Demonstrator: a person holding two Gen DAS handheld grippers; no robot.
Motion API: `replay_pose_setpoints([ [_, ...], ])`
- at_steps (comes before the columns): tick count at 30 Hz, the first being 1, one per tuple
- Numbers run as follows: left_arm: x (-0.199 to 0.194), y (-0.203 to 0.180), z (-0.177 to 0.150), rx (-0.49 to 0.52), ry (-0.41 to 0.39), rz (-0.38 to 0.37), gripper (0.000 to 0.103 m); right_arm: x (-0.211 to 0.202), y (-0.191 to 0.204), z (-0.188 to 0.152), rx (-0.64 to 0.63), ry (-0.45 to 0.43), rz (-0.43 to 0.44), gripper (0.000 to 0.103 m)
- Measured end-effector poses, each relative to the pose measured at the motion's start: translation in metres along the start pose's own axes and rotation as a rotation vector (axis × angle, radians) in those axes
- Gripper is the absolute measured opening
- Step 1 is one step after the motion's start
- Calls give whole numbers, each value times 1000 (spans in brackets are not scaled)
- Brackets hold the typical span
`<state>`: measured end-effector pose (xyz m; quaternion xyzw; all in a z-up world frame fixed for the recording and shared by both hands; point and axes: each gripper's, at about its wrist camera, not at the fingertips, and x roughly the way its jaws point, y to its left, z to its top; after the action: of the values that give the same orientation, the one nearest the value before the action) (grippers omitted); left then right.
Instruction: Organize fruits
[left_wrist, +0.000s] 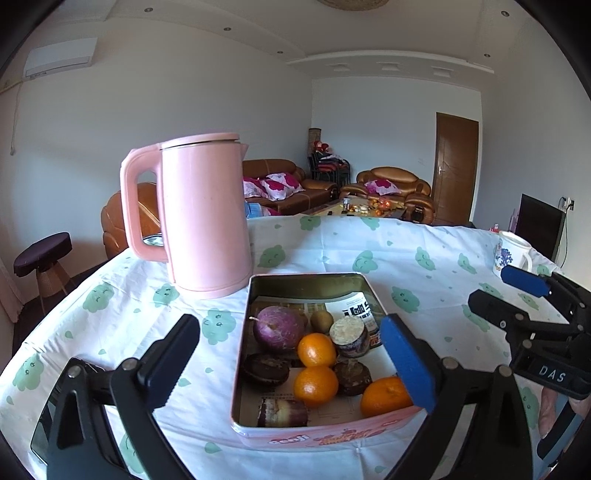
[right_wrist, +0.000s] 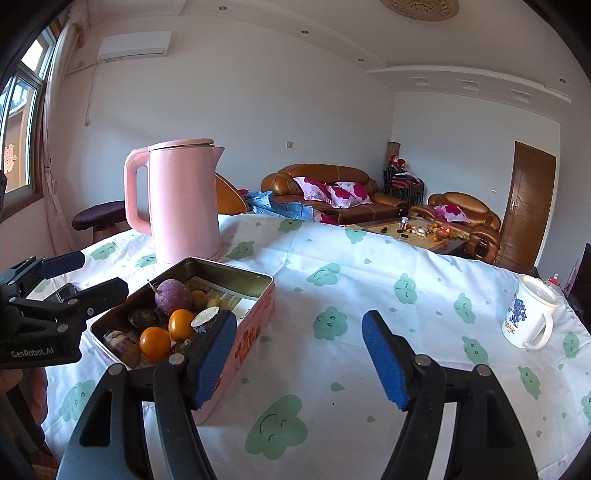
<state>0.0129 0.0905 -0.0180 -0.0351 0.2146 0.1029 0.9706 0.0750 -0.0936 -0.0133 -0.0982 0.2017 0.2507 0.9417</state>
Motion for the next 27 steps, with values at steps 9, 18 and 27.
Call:
replay_pose_setpoints([
  [9, 0, -1, 0, 4, -2, 1, 101, -6, -6, -3, 18, -14, -12, 78],
  [18, 0, -1, 0, 5, 0, 0, 101, -7, -7, -5, 22, -14, -15, 79],
  [27, 1, -5, -2, 17, 3, 1, 102, -8, -9, -6, 23, -19, -24, 79],
])
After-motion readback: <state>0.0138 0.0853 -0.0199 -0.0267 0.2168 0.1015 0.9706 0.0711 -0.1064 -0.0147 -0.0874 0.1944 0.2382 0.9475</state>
